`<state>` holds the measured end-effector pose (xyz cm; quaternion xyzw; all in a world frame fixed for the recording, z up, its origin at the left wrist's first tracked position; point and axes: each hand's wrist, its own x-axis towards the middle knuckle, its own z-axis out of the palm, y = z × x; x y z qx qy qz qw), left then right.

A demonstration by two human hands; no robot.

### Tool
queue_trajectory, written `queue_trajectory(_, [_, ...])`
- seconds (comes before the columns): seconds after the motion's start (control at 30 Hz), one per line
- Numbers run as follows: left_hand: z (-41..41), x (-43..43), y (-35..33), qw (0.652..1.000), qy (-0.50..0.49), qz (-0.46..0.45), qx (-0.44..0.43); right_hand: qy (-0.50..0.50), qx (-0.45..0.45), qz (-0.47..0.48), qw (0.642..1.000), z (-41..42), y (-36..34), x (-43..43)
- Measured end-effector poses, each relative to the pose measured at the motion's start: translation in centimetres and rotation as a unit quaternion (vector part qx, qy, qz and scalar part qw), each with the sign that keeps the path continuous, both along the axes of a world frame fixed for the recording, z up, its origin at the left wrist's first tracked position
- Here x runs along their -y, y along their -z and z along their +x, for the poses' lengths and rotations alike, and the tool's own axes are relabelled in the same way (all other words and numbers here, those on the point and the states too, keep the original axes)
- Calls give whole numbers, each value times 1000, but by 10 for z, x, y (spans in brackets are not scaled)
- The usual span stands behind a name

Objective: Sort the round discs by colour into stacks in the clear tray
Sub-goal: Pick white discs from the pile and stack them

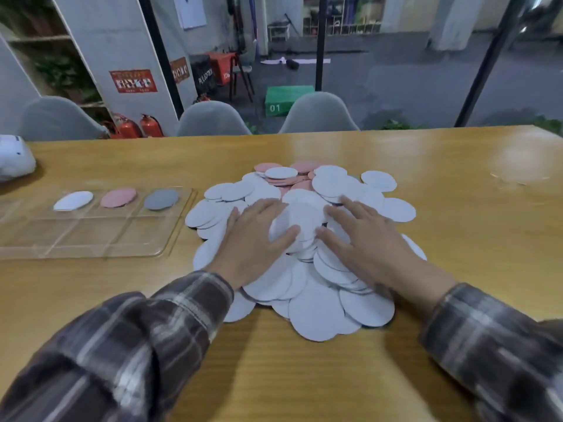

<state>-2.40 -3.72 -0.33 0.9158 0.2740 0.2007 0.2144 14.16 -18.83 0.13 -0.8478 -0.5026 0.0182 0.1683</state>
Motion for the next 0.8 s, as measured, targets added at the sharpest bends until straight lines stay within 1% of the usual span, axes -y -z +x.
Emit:
queue_trajectory(0.1, [-4, 3, -3, 1000, 3, -13, 28, 0, -19, 17, 1000, -1, 0, 0])
queue_trajectory(0.23, [-8, 4, -4, 995, 4, -33, 98, 7, 0, 69, 998, -4, -2, 0])
queue_trajectory(0.3, [-10, 4, -5, 990, 11, -40, 136, -9, 13, 110, 994, -8, -2, 1])
queue_trajectory(0.37, [-12, 2, -7, 986, 17, -38, 160, -47, 10, 164, 985, -13, -3, -1])
queue_trajectory(0.4, [-12, 1, -8, 985, 20, -30, 172, -64, -7, 187, 980, -15, -4, -2])
queue_trajectory(0.5, [-12, 1, -10, 979, 32, -16, 201, -88, -94, 236, 963, -21, -11, -6])
queue_trajectory(0.6, [-15, 1, -13, 975, 44, -5, 216, -86, -118, 280, 949, -21, -14, -10])
queue_trajectory(0.7, [-22, -5, -18, 978, 47, -31, 203, -61, -129, 297, 944, -18, -13, -14])
queue_trajectory(0.8, [-27, -10, -21, 971, 52, -87, 214, -44, -143, 309, 939, -14, -12, -14])
